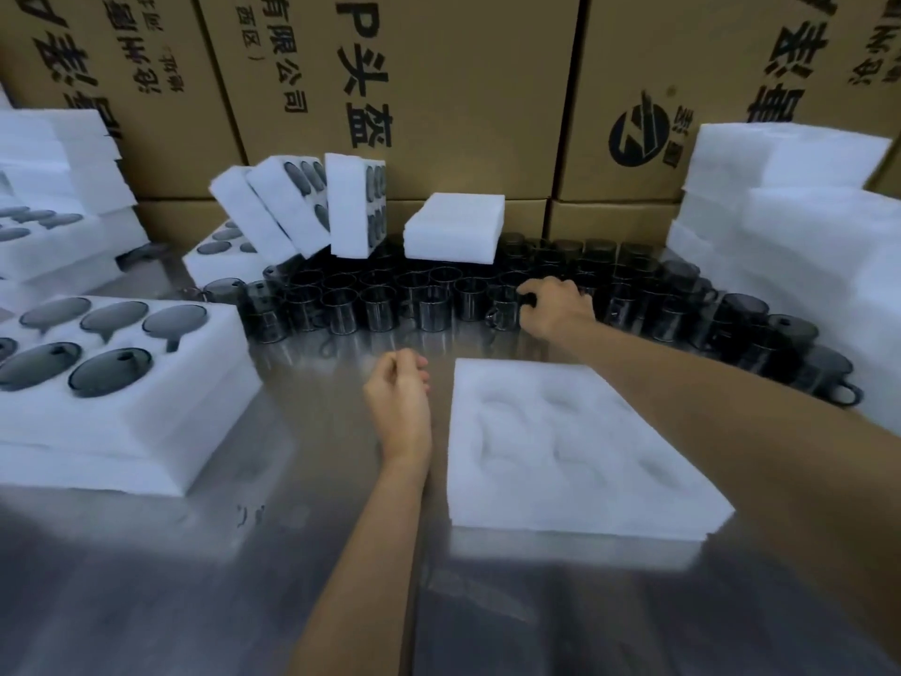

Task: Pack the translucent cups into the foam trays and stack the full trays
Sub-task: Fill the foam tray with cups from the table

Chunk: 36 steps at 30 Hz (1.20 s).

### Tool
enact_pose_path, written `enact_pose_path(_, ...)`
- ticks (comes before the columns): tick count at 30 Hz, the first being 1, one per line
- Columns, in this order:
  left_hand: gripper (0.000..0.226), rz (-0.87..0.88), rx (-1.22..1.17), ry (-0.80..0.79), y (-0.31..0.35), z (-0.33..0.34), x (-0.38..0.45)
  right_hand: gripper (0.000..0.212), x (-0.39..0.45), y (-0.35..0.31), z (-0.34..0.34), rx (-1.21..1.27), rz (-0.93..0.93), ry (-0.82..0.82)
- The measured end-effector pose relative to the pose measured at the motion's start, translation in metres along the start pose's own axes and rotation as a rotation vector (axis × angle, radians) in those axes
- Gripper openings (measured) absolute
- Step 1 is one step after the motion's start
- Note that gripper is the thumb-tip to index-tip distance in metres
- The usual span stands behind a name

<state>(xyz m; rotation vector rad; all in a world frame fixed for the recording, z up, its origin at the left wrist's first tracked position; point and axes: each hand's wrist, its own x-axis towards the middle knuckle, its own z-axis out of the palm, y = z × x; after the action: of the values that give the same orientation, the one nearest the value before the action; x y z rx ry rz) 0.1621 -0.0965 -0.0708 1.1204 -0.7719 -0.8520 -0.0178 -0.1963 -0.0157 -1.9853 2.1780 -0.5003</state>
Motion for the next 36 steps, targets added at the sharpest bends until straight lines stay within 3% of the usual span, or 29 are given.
enact_pose_path(7, 0.018, -0.016, 0.031, -0.065, 0.001, -0.001, -0.003, 0.005, 0.002, -0.007, 0.006, -0.103, -0.108, 0.114)
enact_pose_path(13, 0.014, -0.12, 0.116, -0.357, 0.01, -0.003, -0.01, 0.006, -0.033, -0.012, -0.005, 0.497, -0.131, 0.056)
enact_pose_path(16, 0.012, -0.129, 0.155, -0.382, 0.013, -0.005, -0.013, 0.01, -0.063, -0.014, -0.03, 0.663, -0.174, 0.043)
enact_pose_path(20, 0.019, -0.13, 0.107, -0.372, 0.031, -0.01, -0.016, 0.002, -0.107, -0.009, -0.068, 0.601, -0.427, -0.186)
enact_pose_path(23, 0.036, -0.066, 0.106, -0.571, 0.043, -0.011, -0.024, 0.004, -0.131, -0.005, -0.083, 0.499, -0.583, -0.29)
enact_pose_path(27, 0.04, 0.029, 0.095, -0.781, 0.042, -0.01, -0.032, 0.007, -0.14, 0.004, -0.084, 0.45, -0.572, -0.264)
enact_pose_path(29, 0.047, 0.088, 0.088, -0.764, 0.042, -0.007, -0.036, 0.012, -0.141, 0.008, -0.08, 0.47, -0.533, -0.215)
enact_pose_path(32, 0.058, 0.175, 0.172, -0.616, 0.041, 0.0, -0.042, 0.023, -0.14, 0.011, -0.068, 0.512, -0.446, -0.141)
enact_pose_path(36, 0.068, 0.211, 0.289, -0.47, 0.038, 0.006, -0.043, 0.031, -0.14, 0.01, -0.052, 0.753, -0.278, -0.169)
